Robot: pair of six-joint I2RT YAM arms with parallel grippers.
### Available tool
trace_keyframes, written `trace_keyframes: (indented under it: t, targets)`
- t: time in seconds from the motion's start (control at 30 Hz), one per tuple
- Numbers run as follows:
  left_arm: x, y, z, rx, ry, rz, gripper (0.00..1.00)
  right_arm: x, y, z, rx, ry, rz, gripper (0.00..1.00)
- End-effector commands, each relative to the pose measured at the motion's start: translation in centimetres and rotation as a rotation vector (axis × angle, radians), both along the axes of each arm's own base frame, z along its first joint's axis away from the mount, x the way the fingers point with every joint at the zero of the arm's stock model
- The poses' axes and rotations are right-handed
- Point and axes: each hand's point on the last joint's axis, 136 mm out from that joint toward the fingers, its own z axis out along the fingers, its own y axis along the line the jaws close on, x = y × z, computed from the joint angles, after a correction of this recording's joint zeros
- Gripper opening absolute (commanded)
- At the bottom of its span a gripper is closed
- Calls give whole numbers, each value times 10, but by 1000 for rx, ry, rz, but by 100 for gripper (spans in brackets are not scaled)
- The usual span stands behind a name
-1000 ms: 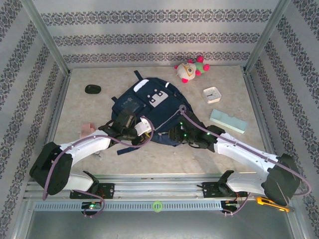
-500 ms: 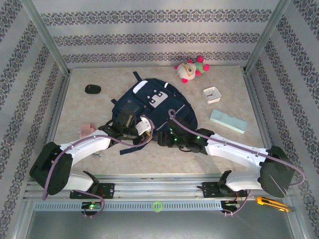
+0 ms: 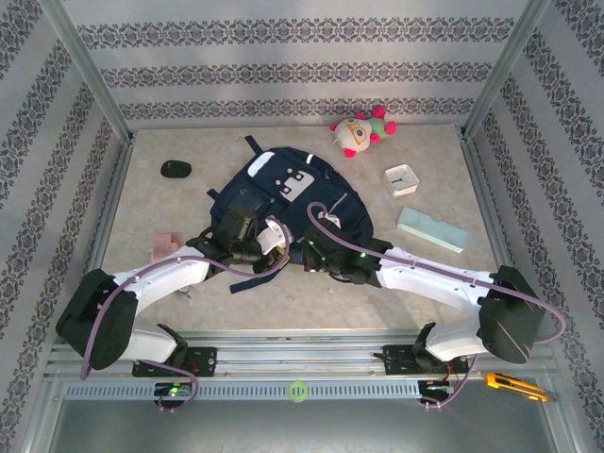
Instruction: Pack books, pencil case, and school supplies into a backpack
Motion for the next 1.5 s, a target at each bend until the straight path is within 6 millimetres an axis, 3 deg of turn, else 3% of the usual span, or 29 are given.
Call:
trace_keyframes:
  t: [0.0,0.13,0.5,0.6,0.67,0.77,0.83,0.87,0.97,1.07,1.2,1.33,1.47]
  targets:
    - [-7,-16,23,-95,-16,-62,0,18,3,22,26,-83,-61,7]
    - [-4,-11,19,-59,-19,-40,0,17,-14,19,-23,-92,-97,0]
    - [4,11,14,57,-55,21,0,12,-97,-14,-123,9,-197,0]
    - [5,16,14,73,-64,33,0,9,-108,-21,-105,27,-183,0]
    - [5,19,12,95,-68,34,0,7,-98,-21,-49,27,-110,0]
    - [5,25,7,145,-59,37,0,-7,-67,-22,81,72,51,0]
    - [4,31,5,186,-64,33,6,-16,-53,-27,128,108,107,0]
    - [4,33,4,199,-66,30,11,-20,-48,-30,144,122,126,0]
    - [-6,25,15,151,-62,-30,42,-28,-34,-38,200,157,175,0]
    - [-22,2,30,56,-58,-118,59,-34,-28,-45,219,179,205,0]
    - [-20,-24,28,62,-170,-138,63,-37,-32,-51,192,194,213,0]
    - [-18,-49,15,51,-178,-188,69,-36,-35,-51,188,194,213,0]
    - [-10,-66,-3,54,-180,-194,63,-35,-36,-51,190,193,212,0]
